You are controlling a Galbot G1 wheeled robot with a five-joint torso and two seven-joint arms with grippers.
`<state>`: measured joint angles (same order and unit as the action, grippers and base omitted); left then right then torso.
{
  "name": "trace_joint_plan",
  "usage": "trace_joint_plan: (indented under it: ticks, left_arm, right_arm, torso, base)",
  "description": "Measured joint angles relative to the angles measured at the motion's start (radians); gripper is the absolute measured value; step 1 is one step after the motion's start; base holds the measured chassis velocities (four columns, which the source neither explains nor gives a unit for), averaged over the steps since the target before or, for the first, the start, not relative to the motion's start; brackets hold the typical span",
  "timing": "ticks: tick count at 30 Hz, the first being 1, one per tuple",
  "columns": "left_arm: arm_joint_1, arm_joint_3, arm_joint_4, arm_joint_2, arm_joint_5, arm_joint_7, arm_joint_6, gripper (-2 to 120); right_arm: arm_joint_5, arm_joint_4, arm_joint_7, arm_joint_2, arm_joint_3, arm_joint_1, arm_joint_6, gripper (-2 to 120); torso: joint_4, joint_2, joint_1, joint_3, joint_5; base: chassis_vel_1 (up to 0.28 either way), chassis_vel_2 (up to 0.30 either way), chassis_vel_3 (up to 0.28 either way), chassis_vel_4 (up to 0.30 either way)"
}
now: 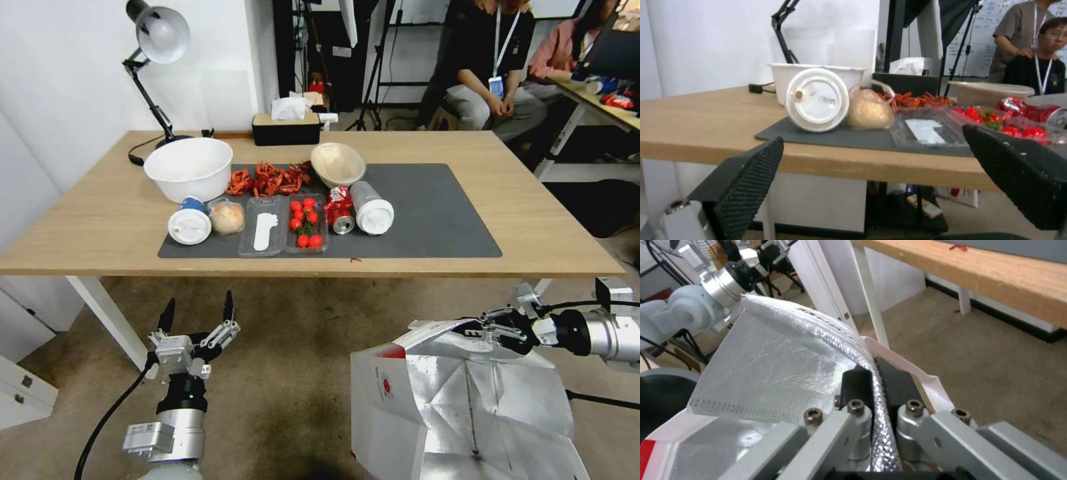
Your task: Pick up the food delivery bag from the floor and place it on the table.
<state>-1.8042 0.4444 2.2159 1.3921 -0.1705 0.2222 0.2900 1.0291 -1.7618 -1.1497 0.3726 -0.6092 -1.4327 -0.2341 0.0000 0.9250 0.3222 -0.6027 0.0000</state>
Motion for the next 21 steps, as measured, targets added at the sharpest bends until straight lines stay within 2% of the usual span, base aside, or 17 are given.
trace_joint_plan:
  ticks: [21]
  left_arm:
    - [-0.003,-0.004,0.002,0.004,0.005,-0.001,0.000,100]
  right_arm:
    - [0.000,-0.004,0.000,-0.002,-0.002,-0.002,0.001,0]
  torso:
    - [0.0000,0.092,0.039,-0.052,0.0000]
  base:
    - [0.000,0.000,0.000,0.000]
